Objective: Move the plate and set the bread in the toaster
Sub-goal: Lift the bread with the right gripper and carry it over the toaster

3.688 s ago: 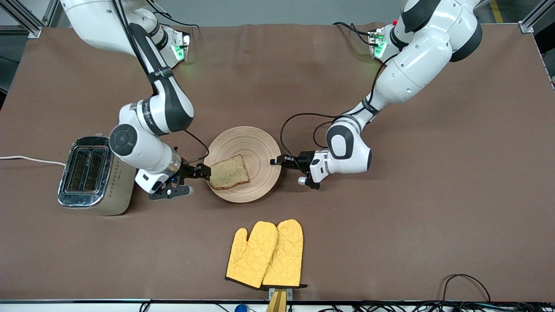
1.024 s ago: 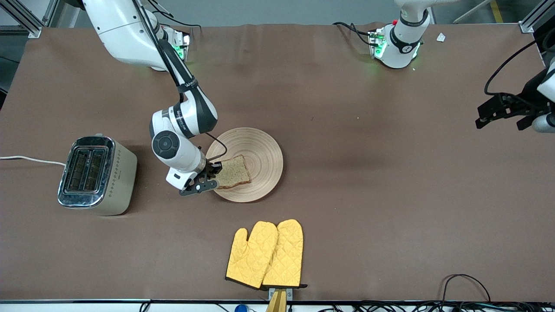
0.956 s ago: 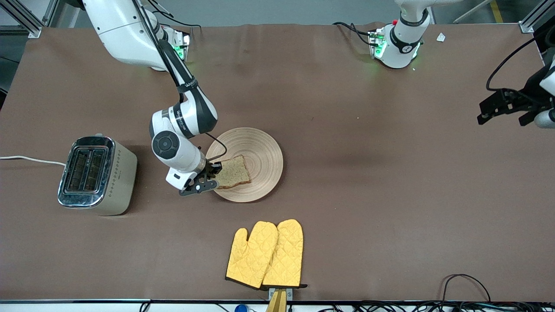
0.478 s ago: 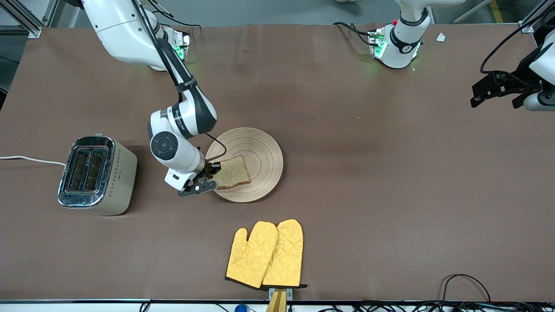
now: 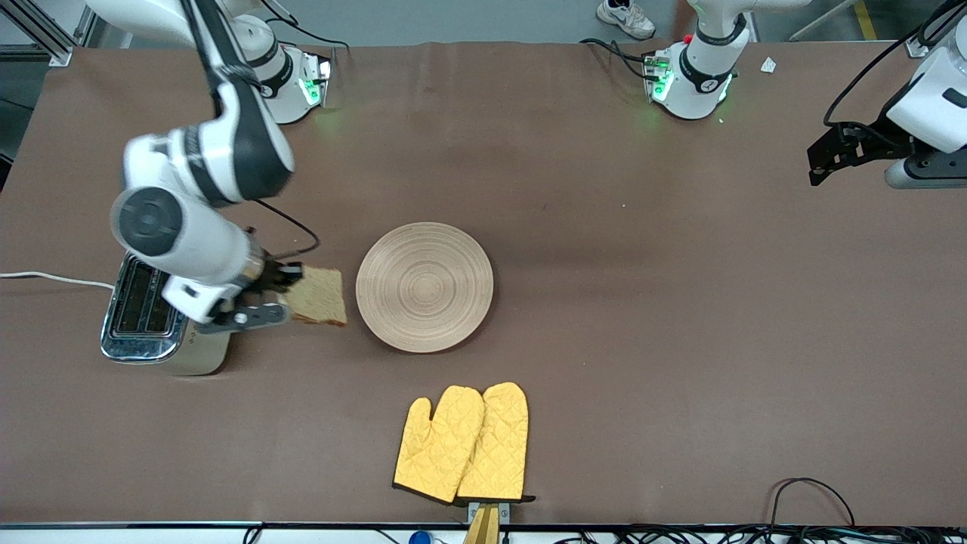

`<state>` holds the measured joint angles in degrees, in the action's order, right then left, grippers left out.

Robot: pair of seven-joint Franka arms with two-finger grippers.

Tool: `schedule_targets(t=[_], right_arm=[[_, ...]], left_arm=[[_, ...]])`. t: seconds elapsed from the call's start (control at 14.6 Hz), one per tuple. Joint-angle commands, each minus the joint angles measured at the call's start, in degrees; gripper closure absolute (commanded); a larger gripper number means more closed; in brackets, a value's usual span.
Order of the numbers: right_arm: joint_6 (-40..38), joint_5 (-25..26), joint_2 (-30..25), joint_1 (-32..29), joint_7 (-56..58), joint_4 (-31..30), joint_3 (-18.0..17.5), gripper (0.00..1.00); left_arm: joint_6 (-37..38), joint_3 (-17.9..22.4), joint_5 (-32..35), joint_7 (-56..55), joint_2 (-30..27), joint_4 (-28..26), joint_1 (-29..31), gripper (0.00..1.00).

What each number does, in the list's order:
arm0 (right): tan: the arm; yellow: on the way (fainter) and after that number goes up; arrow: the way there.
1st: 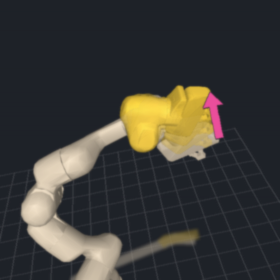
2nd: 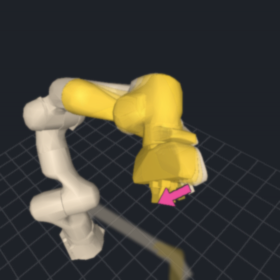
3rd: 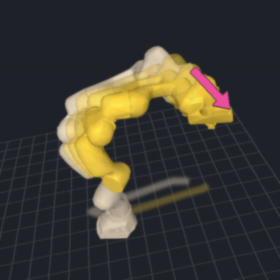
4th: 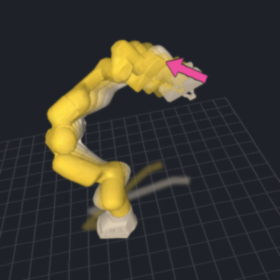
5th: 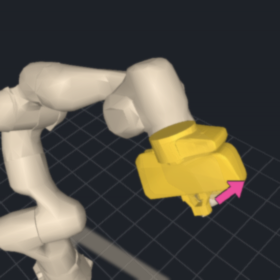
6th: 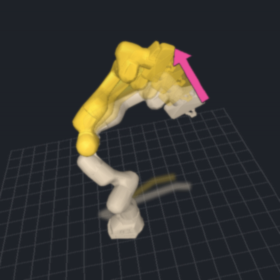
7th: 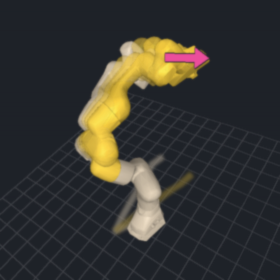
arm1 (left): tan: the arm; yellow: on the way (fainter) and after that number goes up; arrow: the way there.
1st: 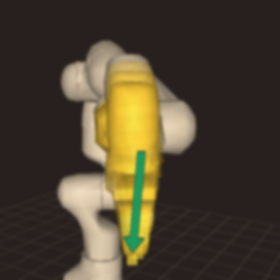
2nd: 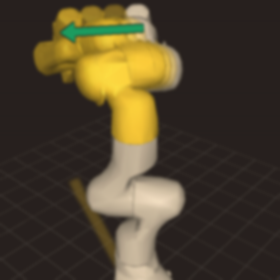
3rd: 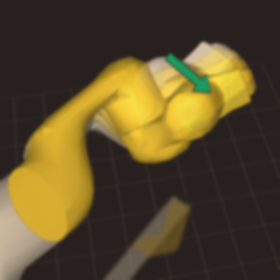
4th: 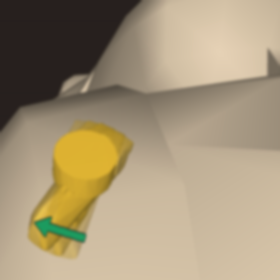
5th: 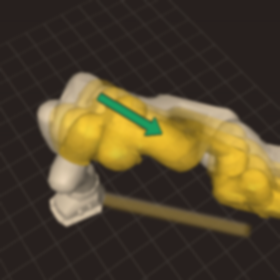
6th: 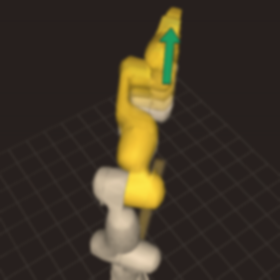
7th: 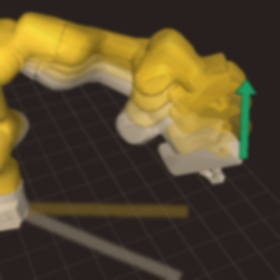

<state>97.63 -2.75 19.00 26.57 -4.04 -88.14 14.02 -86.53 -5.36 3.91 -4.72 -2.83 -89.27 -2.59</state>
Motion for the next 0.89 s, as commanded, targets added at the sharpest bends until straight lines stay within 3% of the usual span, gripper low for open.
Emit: schedule_targets(t=[0.0, 0.07, 0.2, 0.48, 0.82], right_arm=[[-6.8, 6.0, -0.9, 0.1, -0.8, 3.8, 3.3, 1.0], [-7.5, 10.9, -2.4, 0.1, -1.1, 3.9, 4.0, 1.0], [-7.4, 14.0, -2.6, 0.1, -2.8, 3.9, 7.0, 1.0], [-6.8, 14.5, -2.4, 0.0, -2.8, 3.9, 12.4, 1.0], [-6.5, 15.8, -1.9, -0.5, -2.8, 2.7, 13.1, 1.0]], left_arm=[[-1.4, 0.1, -0.1, 0.7, -1.3, -1.8, 1.3, 0.0], [-1.4, 0.4, -1.1, 0.8, -0.9, -1.5, 1.4, 0.0], [-1.5, 1.9, -2.1, 1.2, -0.6, -1.4, 1.3, 0.0], [-1.6, 2.0, -2.1, 1.2, -0.4, -1.4, 1.4, 0.0], [-1.6, 2.0, -2.1, 1.2, -0.3, -1.3, 1.4, 0.0]])
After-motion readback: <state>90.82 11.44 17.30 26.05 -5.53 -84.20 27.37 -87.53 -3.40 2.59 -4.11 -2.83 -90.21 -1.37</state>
